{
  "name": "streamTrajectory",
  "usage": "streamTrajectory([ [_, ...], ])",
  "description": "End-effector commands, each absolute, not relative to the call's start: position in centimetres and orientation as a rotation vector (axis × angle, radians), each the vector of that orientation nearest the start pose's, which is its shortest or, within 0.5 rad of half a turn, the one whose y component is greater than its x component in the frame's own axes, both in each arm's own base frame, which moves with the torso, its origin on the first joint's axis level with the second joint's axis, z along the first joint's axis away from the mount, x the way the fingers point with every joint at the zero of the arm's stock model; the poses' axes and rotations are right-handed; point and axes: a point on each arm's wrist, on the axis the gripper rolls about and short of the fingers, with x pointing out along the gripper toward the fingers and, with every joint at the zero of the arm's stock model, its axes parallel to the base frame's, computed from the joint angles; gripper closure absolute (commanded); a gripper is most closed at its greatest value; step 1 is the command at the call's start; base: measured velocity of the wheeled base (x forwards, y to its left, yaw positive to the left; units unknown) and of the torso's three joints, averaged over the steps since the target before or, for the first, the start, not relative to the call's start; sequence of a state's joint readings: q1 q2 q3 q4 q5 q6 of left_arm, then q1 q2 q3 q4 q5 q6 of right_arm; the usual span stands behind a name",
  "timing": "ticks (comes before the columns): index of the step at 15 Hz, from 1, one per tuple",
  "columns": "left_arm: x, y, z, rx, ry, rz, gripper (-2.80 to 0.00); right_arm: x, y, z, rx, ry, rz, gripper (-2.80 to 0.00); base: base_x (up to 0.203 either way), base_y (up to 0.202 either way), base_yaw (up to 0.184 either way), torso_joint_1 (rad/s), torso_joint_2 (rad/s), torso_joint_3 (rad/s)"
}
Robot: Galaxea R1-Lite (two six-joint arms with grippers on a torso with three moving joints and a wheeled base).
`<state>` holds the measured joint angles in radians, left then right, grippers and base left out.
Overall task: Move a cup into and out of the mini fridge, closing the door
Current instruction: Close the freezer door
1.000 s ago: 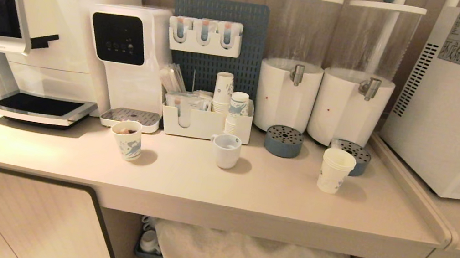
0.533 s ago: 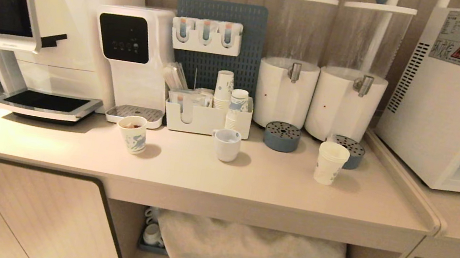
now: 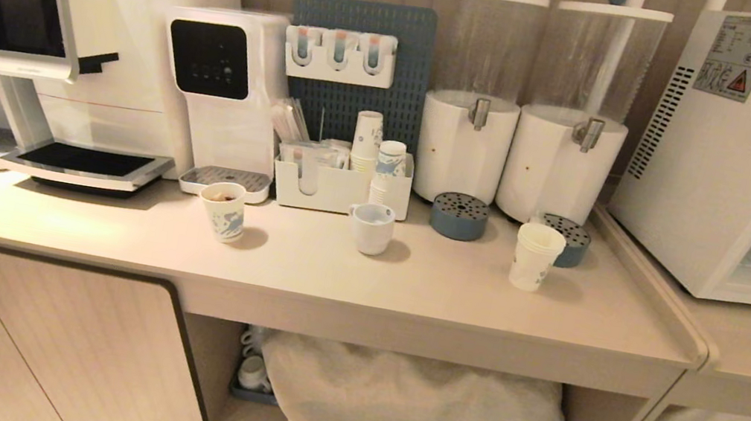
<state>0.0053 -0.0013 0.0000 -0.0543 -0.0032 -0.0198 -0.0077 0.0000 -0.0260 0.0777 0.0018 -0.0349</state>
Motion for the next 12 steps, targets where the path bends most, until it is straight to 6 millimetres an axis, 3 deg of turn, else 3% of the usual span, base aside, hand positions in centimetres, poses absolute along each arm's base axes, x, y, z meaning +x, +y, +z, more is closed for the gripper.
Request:
streamTrajectory([
  [1,-2.14,-0.02,7.58,-0.020,-0.036,0.003,0.00,-2.50,0.02,7.46,-0.035,0.051,-0.005,0.00,0.000,0.000,0.000,0.000,0.00,0.000],
  [5,-2.15,-0.02,7.60,-0.020,-0.037,0.003,0.00,-2.50,0.02,7.45,-0.037,0.054,-0.005,0.00,0.002,-0.017,0.002,-0.001,0.00,0.001],
  [12,-2.15,-0.02,7.60,-0.020,-0.037,0.003,0.00,-2.51,0.02,7.47,-0.038,0.054,-0.007,0.00,0.001,-0.185,0.001,0.004,0.00,0.001],
])
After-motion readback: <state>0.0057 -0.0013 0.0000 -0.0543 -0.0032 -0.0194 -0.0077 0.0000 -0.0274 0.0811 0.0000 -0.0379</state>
